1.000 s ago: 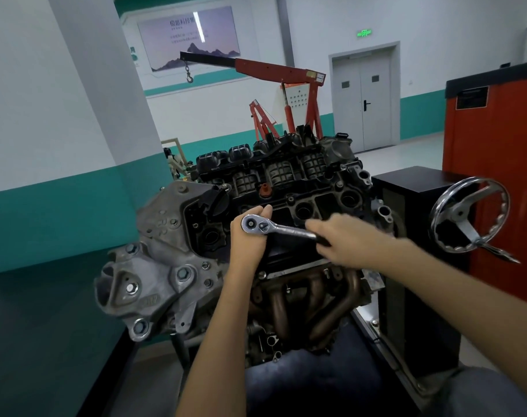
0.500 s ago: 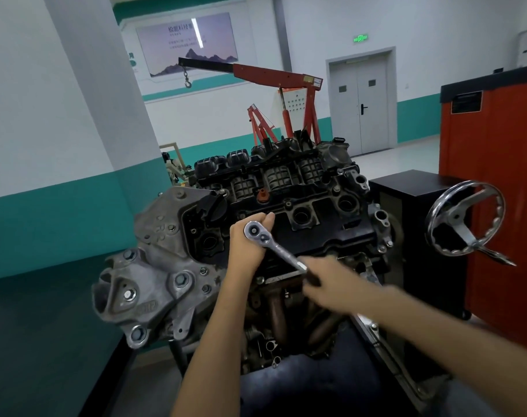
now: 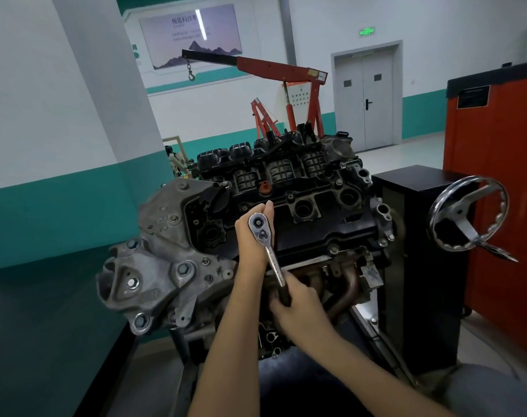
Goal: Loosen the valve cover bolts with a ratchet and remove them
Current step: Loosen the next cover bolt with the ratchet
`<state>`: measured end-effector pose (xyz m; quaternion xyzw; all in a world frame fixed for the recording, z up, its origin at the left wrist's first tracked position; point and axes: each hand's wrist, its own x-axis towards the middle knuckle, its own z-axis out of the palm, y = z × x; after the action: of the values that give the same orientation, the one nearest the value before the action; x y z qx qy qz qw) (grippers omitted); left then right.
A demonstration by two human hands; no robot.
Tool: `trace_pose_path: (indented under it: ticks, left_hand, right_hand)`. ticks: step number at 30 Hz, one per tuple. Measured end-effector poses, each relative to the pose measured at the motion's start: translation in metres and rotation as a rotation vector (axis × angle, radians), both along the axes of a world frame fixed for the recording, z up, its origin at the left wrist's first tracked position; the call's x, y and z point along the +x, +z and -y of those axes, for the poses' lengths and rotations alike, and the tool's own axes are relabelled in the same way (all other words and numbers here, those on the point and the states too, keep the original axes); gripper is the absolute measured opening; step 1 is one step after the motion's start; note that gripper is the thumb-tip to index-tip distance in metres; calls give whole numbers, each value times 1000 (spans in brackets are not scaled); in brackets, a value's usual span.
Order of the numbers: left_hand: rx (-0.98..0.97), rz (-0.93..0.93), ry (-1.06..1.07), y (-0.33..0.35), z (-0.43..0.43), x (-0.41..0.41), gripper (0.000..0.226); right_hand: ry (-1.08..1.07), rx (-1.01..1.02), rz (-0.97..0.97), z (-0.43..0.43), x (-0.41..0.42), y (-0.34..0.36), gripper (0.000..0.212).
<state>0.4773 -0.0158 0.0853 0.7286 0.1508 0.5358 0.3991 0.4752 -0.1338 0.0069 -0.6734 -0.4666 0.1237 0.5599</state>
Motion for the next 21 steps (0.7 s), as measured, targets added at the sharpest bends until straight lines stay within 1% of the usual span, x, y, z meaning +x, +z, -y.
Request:
trace_pose_path:
  ticks: [1,2,3,5,7,8,10,11,12,13,15,17,19,21]
  left_hand:
    - [16,-19,11,0,-2,-1,50]
    - [30,-46,9,1,-6,-3,50]
    - [41,-77,-4,0,-9,-5,50]
    - [70,-149,-57,2,-15,-9,52]
    - [103,-214,-112,7,-18,-13,53]
    - [123,-247,-127,9,-20,-15,53]
    - [181,-290,-140,13,-20,-16,55]
    - [190,-289,-139,13,-19,-17,55]
    - [166,-264,-130,12,-18,-17,54]
    - [108,-220,-119,10,-17,-15,51]
    - [11,-121,-77,6,-16,-11,48]
    - [-6,-64,-22,5,-11,-4,49]
    - [17,-59,37,6,-7,1,52]
    - [30,-56,59,7,-5,3,49]
  right_hand:
    - [16,2,3,-3,-3,1,16]
    - [14,-22,49,-2,0,6,14]
    - [8,-54,127,2,10,12,11]
    - [32,-145,312,18,41,33,15]
    - [69,-305,568,31,77,67,13]
    - [57,-374,747,33,94,89,14]
    - [14,-438,1074,33,116,129,17]
    - [-3,-428,1168,31,119,140,20]
    - [-14,-416,1199,29,119,144,20]
    - [-30,-406,1165,28,116,138,18]
    - [-77,-347,981,28,99,104,8]
    - [-87,-240,642,27,70,60,15]
    - [-49,-114,282,18,36,28,12]
    - [-6,-23,35,3,6,11,9]
